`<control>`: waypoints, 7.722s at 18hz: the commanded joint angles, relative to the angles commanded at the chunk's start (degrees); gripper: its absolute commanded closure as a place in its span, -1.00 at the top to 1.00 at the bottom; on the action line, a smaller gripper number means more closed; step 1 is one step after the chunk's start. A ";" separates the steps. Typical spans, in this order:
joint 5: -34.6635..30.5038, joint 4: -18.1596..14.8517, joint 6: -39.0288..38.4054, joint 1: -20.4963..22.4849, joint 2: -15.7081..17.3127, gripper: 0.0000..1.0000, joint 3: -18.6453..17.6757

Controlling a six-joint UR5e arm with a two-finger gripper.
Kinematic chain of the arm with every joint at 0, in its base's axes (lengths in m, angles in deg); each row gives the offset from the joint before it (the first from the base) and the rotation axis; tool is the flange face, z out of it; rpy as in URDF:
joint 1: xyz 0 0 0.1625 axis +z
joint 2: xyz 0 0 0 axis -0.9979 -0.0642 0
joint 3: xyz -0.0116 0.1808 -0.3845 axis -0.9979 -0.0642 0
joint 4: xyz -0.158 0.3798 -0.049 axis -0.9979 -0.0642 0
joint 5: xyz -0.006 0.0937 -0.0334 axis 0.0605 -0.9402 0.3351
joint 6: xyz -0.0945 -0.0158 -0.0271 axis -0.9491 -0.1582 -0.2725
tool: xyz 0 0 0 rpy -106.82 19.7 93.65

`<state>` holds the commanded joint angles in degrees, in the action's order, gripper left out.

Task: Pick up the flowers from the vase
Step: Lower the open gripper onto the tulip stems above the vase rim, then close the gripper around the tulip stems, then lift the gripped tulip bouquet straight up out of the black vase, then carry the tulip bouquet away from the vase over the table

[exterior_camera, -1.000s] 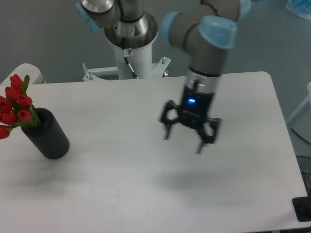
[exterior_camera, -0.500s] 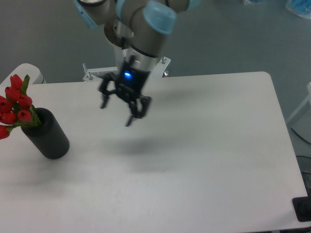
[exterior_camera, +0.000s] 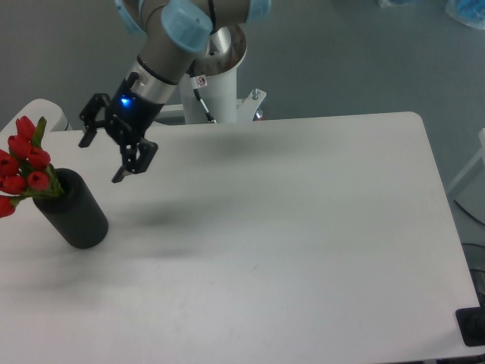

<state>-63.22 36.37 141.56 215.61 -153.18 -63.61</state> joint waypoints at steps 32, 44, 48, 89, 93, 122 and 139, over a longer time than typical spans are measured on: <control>1.14 1.50 -4.04 -8.53 -7.30 1.00 4.13; 2.29 1.50 -3.96 -8.53 -7.47 1.00 4.92; 2.20 1.50 -3.69 -8.53 -7.91 0.77 5.45; 11.60 0.71 -11.94 -2.91 3.95 -0.30 6.59; 11.86 0.71 -14.59 -2.03 5.09 -0.30 8.17; 17.67 0.71 -2.91 29.60 -3.25 -0.38 17.14; 10.02 0.18 11.16 32.16 -7.74 -0.38 16.97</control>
<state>-53.20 36.55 152.72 247.77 -160.92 -46.65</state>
